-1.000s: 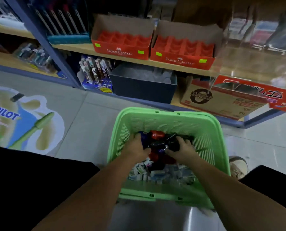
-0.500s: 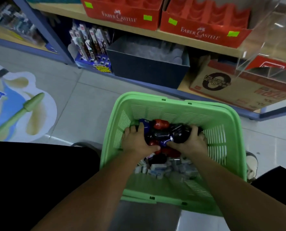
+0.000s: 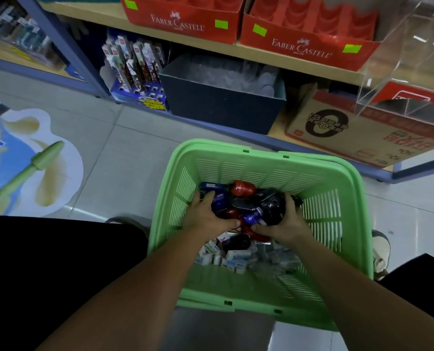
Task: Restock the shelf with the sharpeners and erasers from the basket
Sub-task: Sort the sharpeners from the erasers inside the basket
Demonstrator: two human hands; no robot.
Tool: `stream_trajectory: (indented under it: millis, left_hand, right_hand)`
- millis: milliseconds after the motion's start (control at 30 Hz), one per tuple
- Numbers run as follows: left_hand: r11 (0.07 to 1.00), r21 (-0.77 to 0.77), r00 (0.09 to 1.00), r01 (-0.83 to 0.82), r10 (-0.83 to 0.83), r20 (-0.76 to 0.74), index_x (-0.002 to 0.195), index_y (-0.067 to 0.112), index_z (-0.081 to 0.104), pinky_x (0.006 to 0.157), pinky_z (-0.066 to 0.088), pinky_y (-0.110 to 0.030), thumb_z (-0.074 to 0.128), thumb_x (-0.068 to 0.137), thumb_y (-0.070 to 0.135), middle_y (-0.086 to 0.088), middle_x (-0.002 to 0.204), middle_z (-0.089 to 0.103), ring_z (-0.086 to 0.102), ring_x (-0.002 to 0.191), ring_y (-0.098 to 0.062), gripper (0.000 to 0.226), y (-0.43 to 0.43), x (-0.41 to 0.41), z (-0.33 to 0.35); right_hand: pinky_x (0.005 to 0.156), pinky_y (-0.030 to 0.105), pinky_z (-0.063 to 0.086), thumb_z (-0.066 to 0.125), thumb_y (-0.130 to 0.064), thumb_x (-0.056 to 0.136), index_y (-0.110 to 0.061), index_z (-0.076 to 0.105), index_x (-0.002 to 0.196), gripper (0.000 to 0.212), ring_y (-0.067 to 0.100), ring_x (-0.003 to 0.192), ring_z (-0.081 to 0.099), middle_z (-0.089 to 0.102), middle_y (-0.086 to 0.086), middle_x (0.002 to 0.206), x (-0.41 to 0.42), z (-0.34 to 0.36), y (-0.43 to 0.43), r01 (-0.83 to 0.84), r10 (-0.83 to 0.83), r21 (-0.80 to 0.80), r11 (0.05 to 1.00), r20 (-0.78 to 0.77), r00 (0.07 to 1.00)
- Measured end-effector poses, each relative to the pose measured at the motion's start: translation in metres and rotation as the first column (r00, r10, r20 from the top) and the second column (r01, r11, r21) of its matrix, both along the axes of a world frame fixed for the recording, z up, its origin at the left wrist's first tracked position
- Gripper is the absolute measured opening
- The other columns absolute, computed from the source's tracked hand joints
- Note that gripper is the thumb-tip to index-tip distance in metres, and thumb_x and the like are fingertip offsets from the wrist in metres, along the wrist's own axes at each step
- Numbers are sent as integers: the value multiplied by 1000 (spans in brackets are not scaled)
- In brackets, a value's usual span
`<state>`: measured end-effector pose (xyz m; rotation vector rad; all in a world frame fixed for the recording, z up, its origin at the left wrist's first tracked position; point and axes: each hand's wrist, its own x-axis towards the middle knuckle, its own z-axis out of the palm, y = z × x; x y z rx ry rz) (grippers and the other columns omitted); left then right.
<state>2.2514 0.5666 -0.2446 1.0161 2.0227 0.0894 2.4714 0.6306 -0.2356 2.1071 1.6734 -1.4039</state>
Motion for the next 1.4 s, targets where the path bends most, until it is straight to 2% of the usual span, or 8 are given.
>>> stream_trajectory:
  millis: [233,333,467,533,700,867,1033,1400]
  left_hand:
    - [969,118,952,-218,185,242,152,35,42,109,50,-40,91,49,69,7,146,45,52,128,-16,120,2,3,-7]
    - [985,160,986,-60,34,165,153,27,44,114,43,-40,75,68,79,6,144,40,44,131,-15,105,-2,11,-3]
    - [943,333,996,6,23,-83,105,13,74,101,48,-38,42,98,70,-5,138,56,52,122,-25,66,0,2,-5]
    - [940,334,994,-67,92,-58,121,9,66,101,48,-38,46,104,53,-10,151,46,53,128,-33,51,5,-1,-11]
    - [994,103,998,-24,29,-48,165,19,14,123,25,-45,38,99,71,-2,173,8,19,156,-29,87,13,4,-19]
    - [991,108,992,78,-65,-111,163,18,18,116,35,-46,40,97,68,-3,166,17,29,147,-29,85,18,6,-27]
    - [1000,-29,1000,-3,2,-27,164,25,9,114,35,-49,55,86,70,-5,164,15,22,148,-34,101,28,1,-25]
    - [995,-55,997,80,-81,-18,153,46,27,109,39,-46,35,77,94,-6,151,49,40,140,-36,91,22,-3,-23]
  right_hand:
    - [106,54,50,89,-74,56,-35,38,153,115,35,135,51,42,8,150,5,1,1,-96,78,128,987,141,987]
    - [100,49,53,77,-80,66,-32,40,152,106,35,132,52,44,9,148,0,0,-9,-236,166,210,949,303,938]
    - [99,52,47,77,-71,73,-22,53,147,91,37,132,47,51,12,144,-6,-6,-22,-346,186,457,819,358,915]
    - [102,54,47,78,-66,77,-23,55,147,85,37,134,46,51,11,146,-7,-6,-21,-333,200,520,787,296,934]
    - [114,52,43,73,-67,84,-43,35,157,86,29,149,30,30,0,164,0,-4,-11,-123,108,324,938,63,992]
    - [117,58,40,69,-72,84,-53,19,160,92,24,157,16,15,-7,171,8,-12,-16,-22,28,270,963,-20,999]
    - [119,56,37,67,-70,87,-50,25,159,86,24,157,18,19,-5,171,7,-15,-12,-47,56,287,957,-21,998]
    - [115,49,39,73,-64,85,-44,41,148,74,35,148,32,25,6,161,6,-9,-3,43,-20,192,981,-118,993]
